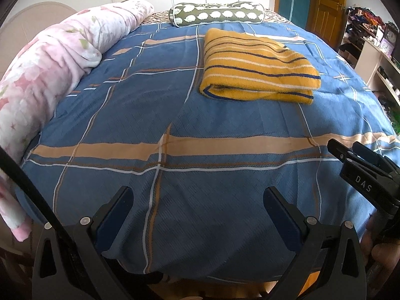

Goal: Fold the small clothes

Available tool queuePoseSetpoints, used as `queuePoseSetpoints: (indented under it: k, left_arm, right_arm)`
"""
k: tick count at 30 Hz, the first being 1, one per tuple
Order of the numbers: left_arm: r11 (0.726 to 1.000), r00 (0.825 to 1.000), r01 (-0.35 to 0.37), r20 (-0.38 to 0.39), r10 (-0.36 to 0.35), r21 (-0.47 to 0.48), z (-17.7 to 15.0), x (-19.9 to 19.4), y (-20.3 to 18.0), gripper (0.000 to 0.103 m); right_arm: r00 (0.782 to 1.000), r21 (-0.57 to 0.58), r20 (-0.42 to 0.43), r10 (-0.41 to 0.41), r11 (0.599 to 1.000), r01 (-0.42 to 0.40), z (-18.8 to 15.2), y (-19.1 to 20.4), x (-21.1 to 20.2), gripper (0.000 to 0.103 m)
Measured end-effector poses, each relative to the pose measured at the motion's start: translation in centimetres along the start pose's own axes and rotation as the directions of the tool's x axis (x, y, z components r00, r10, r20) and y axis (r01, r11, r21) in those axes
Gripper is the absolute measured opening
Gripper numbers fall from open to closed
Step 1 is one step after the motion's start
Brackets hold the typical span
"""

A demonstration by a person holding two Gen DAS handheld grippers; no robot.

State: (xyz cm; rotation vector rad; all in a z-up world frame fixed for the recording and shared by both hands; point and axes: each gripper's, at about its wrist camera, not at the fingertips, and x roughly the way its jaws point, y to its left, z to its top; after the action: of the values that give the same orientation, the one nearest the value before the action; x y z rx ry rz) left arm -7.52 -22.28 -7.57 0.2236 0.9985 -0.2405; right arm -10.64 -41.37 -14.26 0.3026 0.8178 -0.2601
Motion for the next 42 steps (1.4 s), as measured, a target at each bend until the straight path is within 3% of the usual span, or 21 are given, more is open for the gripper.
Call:
queuePoseSetpoints:
  k: [42]
  left_arm:
    - [0.999, 0.997, 0.038, -0.062, -0.039, -0.023, -0.5, 1.4, 0.2, 0.103]
  right_arm:
    - [0.999, -0.013, -0.017, -0.029, 1.0, 0.029, -0.4, 0.0, 0.6, 0.075]
